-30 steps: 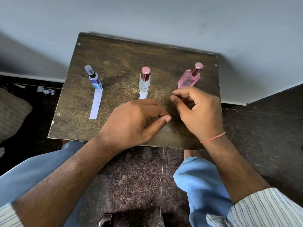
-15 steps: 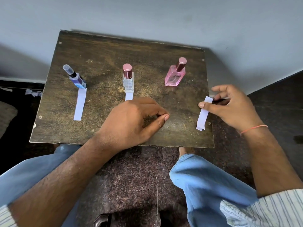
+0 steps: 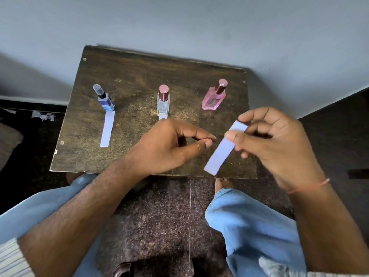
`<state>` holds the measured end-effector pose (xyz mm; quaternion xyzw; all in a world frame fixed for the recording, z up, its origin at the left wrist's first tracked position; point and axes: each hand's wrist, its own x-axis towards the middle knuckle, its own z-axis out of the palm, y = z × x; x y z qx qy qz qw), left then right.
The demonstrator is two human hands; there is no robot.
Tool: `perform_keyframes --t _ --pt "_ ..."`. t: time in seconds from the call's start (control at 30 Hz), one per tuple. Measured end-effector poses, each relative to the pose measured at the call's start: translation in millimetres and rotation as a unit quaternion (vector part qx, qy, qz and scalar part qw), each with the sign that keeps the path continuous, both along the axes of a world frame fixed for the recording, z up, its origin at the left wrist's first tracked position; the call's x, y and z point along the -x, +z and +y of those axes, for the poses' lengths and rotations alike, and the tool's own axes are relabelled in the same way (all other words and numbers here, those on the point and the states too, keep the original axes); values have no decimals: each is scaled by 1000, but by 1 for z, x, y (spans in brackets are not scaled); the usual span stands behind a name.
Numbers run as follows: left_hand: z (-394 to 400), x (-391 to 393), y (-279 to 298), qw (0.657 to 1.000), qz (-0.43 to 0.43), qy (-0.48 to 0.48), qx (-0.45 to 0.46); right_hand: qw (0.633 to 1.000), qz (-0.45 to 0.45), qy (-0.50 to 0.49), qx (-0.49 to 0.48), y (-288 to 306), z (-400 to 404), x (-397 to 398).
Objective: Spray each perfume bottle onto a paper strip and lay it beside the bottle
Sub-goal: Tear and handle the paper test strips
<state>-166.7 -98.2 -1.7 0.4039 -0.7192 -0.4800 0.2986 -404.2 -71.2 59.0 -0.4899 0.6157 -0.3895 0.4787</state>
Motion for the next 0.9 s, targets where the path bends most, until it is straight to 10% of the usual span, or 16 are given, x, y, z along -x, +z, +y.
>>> perform_keyframes --t 0.47,0.9 --pt "5 -50 -8 979 -13 -102 -174 995 -89 0 -54 -55 -21 -35" --pt "1 -40 -6 987 -54 -65 -133 991 -111 22 -66 -56 -18 -35"
